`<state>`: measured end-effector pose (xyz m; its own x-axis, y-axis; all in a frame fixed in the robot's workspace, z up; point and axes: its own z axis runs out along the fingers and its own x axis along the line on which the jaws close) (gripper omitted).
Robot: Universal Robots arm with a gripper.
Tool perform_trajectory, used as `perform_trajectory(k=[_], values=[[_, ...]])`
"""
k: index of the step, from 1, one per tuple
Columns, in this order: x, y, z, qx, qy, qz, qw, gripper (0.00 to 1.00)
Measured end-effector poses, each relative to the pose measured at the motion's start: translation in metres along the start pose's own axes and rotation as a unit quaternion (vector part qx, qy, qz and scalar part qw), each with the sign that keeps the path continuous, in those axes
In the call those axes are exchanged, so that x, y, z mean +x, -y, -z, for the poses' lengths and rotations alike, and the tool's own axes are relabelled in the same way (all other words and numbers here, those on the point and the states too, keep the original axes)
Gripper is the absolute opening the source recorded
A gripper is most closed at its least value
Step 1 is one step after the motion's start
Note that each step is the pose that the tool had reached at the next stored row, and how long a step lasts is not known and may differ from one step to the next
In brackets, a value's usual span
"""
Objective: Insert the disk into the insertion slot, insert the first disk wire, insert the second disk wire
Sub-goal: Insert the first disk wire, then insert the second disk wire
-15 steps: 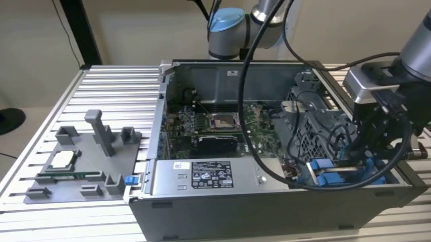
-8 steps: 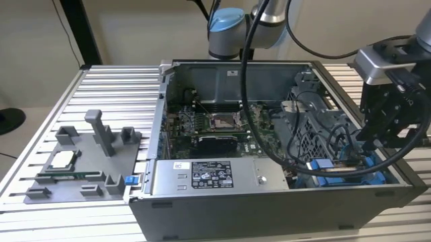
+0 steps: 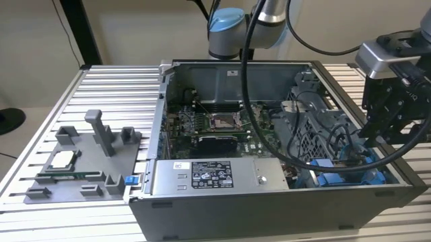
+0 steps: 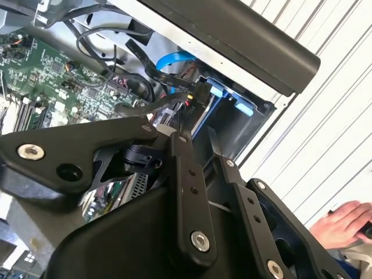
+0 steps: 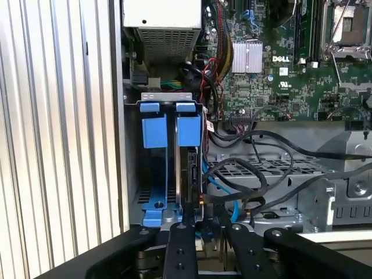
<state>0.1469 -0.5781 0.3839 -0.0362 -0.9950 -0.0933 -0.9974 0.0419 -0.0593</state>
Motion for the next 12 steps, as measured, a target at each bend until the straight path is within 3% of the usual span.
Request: perform_trajectory(k=[12], values=[[-0.0011, 0.0152, -0.001, 0.0, 0.0, 0.0, 1.0, 1.0]])
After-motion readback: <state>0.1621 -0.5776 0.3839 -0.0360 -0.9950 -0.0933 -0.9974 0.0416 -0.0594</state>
